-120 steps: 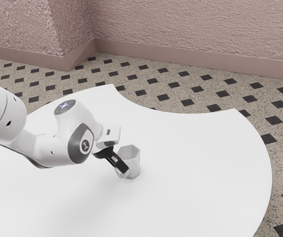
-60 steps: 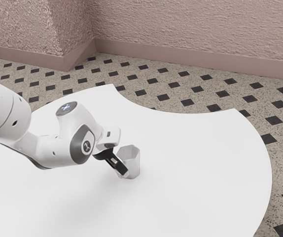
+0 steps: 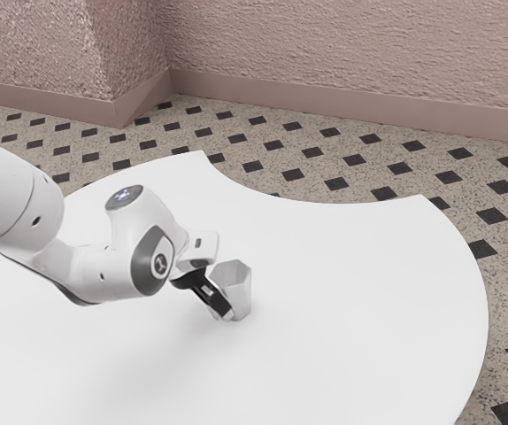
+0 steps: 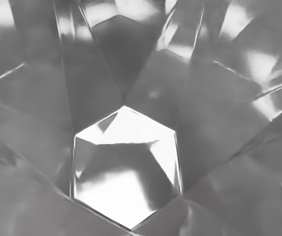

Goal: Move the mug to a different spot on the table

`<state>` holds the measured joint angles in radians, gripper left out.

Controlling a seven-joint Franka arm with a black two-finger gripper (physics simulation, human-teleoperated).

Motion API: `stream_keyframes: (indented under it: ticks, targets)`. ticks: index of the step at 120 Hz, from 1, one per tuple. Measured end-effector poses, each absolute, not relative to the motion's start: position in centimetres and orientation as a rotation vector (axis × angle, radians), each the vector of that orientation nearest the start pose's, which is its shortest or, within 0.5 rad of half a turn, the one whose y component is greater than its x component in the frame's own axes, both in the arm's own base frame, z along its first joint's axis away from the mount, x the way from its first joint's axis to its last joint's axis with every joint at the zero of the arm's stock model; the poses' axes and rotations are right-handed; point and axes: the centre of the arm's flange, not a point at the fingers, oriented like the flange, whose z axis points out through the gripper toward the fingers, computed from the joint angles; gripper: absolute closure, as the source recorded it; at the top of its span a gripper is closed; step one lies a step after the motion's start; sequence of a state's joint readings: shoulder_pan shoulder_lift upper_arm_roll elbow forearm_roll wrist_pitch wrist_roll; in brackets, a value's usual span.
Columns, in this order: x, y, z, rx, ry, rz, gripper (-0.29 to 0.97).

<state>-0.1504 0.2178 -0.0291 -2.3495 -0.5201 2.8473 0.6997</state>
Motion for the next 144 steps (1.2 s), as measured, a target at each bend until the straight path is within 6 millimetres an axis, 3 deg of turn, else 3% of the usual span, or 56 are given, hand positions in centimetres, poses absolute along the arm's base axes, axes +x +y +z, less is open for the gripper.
stream_keyframes:
  ticks: [37,68,94,144]
  targets:
    - [53.4,-7.0,26.3,-3.184,0.638,-0.528,0.07]
    - [53.4,-6.8,26.3,-3.209,0.585,-0.535,0.34]
    - [53.5,-6.8,26.5,-3.212,0.573,-0.545,0.46]
    - [54.1,-6.5,27.5,-3.203,0.547,-0.591,0.51]
